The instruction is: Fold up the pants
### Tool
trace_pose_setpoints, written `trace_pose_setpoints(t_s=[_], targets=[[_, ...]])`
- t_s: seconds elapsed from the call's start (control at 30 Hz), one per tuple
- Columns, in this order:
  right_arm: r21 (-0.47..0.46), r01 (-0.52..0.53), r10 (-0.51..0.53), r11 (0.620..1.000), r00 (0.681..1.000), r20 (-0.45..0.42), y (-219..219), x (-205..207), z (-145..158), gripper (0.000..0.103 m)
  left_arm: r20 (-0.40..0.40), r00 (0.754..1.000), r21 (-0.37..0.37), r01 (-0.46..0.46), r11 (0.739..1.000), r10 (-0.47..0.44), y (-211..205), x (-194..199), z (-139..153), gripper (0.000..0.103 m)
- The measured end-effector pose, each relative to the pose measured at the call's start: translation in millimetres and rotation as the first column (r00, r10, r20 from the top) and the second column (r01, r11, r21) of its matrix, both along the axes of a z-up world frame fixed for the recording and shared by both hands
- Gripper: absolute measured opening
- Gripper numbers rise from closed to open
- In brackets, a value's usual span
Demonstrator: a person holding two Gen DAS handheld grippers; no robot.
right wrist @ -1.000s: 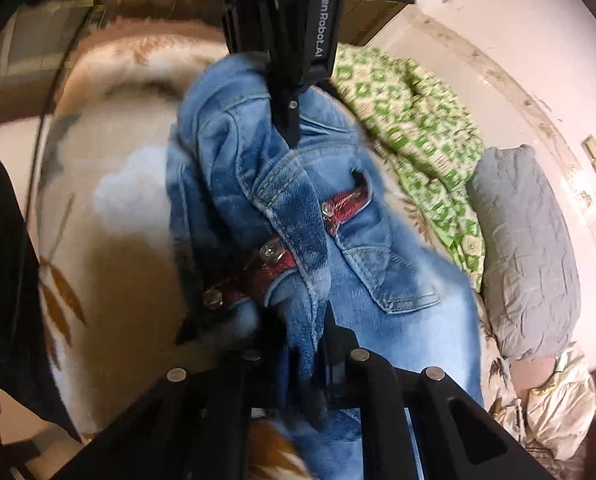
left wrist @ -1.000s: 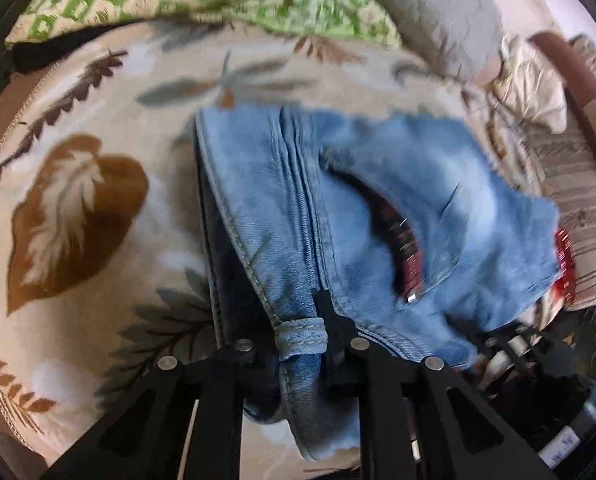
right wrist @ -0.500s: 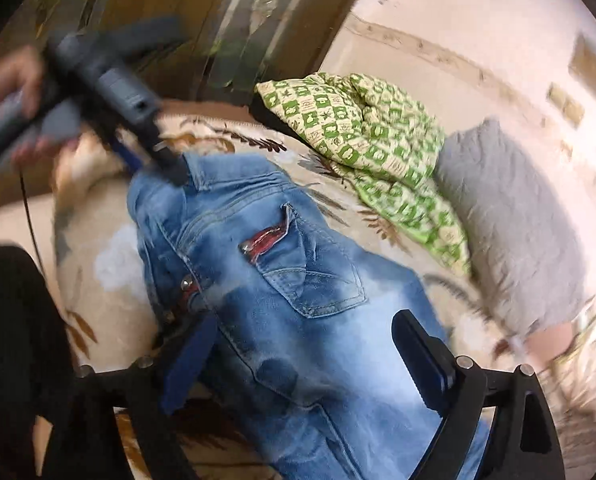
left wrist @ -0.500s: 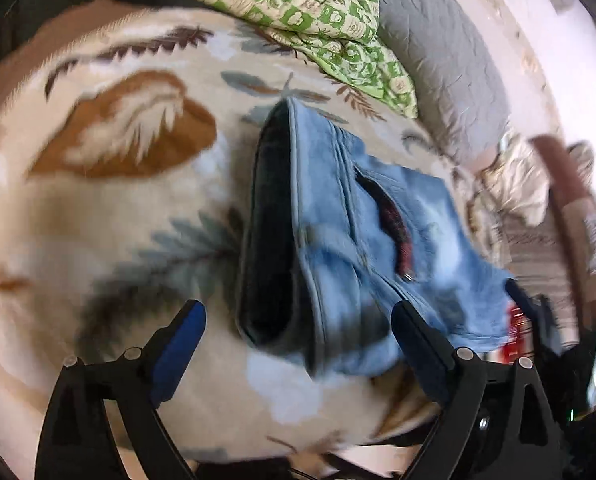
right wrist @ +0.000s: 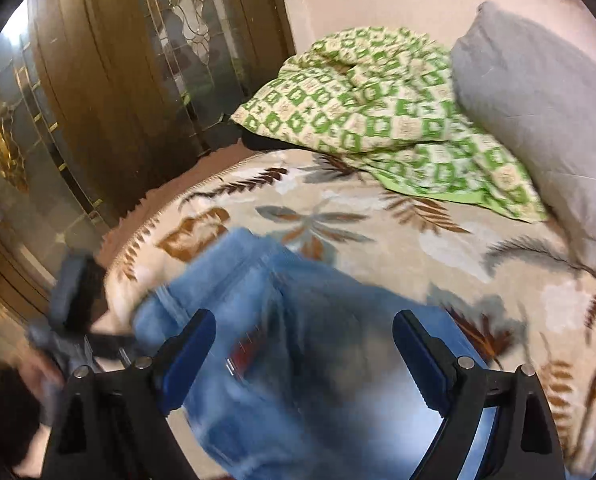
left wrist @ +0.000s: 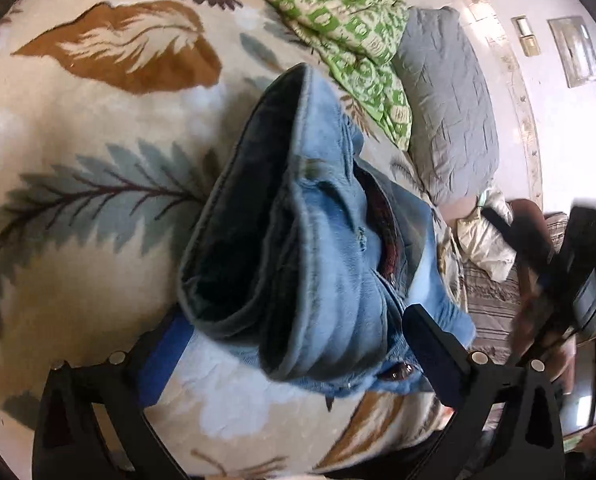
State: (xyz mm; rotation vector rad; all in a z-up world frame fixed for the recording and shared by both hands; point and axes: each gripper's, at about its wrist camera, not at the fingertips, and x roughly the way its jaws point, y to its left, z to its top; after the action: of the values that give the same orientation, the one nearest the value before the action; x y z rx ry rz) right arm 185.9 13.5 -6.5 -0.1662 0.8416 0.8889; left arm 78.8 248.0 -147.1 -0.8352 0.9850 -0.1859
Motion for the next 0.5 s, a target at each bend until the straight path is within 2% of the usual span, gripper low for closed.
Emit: trace_pose_setpoints(t_s=[0.1,0.23,0.3,0.43,0.5], targets=[[-0.006,-0.030,0.030,1.000,0.996,-0.086,34,22,4,0.092,0.057,0.998,0.055,-0.035,0.998,0.032,-10,-3,2,0.103],[-0.055,-0.102,0.087,0.993,0.970,-0.228,86,46,-6,0.092,0.124,0.990,0.089,-0.085,0.992,0.073,-14,-8,1,0.103],[-0.115,-0.141,0.102,0.983,0.951,-0.290,115,53,-16,0.092,0.156,0.985,0.120,-0.092,0.988,0.073,-13,-13,1,0.103],[-0.256,-0.234,0.138,0.938,0.930,-0.341,170,58,-41,0.092,0.184,0.981,0.182,-0.093,0.979,0.059,-20,-15,1,0.103],[-0.307,-0.269,0.152,0.913,0.923,-0.355,187,60,-53,0.092,0.182,0.982,0.182,-0.093,0.979,0.060,-20,-12,0,0.103]])
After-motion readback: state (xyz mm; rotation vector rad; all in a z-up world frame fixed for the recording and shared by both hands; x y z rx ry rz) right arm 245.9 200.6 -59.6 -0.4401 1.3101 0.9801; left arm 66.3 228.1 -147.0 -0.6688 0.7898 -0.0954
